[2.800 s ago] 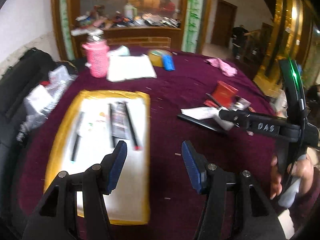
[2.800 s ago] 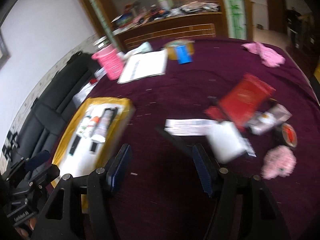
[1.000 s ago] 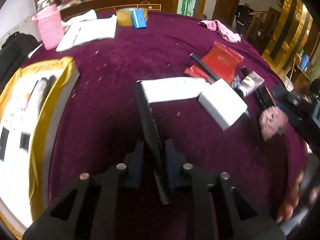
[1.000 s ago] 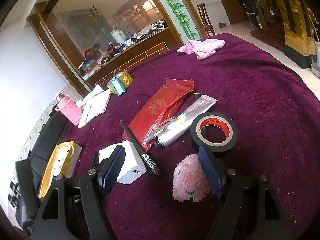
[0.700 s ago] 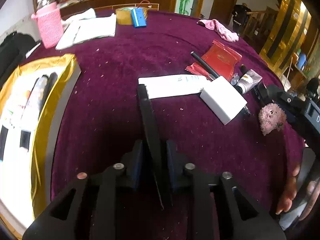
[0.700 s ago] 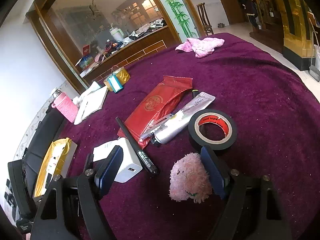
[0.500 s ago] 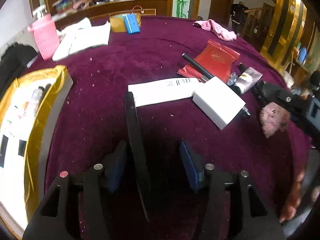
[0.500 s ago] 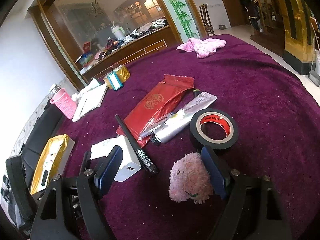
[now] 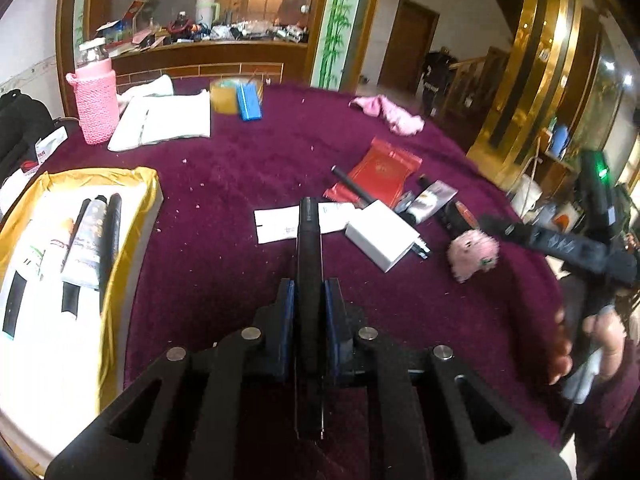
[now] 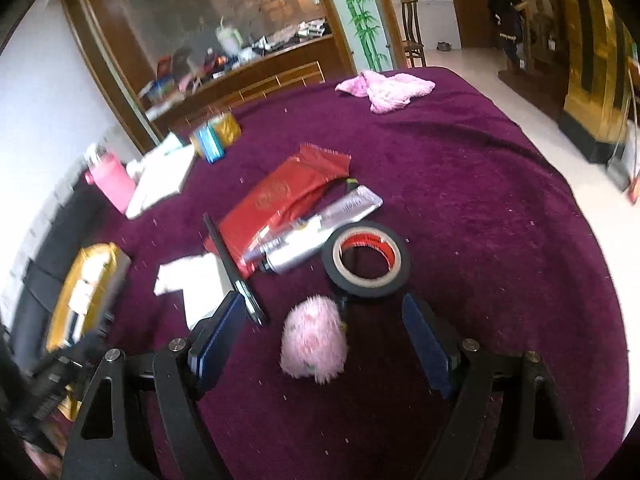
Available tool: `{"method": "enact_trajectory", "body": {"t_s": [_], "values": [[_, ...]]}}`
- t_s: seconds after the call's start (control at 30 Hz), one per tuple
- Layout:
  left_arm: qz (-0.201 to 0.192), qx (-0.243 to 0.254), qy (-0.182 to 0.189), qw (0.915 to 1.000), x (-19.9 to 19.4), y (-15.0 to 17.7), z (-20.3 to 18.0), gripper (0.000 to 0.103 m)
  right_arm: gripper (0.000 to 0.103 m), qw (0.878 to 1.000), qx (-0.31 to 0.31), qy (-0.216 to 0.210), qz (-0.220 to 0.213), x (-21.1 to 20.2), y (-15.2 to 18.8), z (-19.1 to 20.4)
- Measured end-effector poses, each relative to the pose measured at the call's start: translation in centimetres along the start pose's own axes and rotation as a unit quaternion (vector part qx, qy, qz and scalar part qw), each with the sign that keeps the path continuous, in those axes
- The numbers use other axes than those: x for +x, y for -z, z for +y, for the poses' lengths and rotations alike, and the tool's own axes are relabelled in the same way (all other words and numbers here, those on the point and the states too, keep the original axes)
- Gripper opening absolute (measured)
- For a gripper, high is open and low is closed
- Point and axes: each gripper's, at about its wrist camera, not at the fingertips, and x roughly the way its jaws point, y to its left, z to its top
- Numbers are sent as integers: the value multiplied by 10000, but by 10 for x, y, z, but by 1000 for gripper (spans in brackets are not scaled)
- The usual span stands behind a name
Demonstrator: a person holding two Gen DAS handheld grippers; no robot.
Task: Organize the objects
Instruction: 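Grasp the black marker with left tool while right tool grasps the pink fluffy pompom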
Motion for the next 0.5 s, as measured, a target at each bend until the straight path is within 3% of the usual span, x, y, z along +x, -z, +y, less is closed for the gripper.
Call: {"method": "enact_trajectory", "body": {"t_s": [0.07,0.13,0.2,0.27,0.5], "values": [[-73,-10,48,10000,-7,1,2,12,75,9998,-74,165,75,4,5,5],[-112,9,43,9999,-13,4,4,12,68,9991,-147,357,151,10,8,9],[-124,17,43,9999,-17,6,5,12,40,9983,-161,485,289,19,9,11],[-139,10,13,9999,-23,10,9,12,29,9981,-82,462,409,26,10,11],[-162,-305,123,9993,-46,20,34,12,22,9985,-137,385,350,13,15,22]]}}
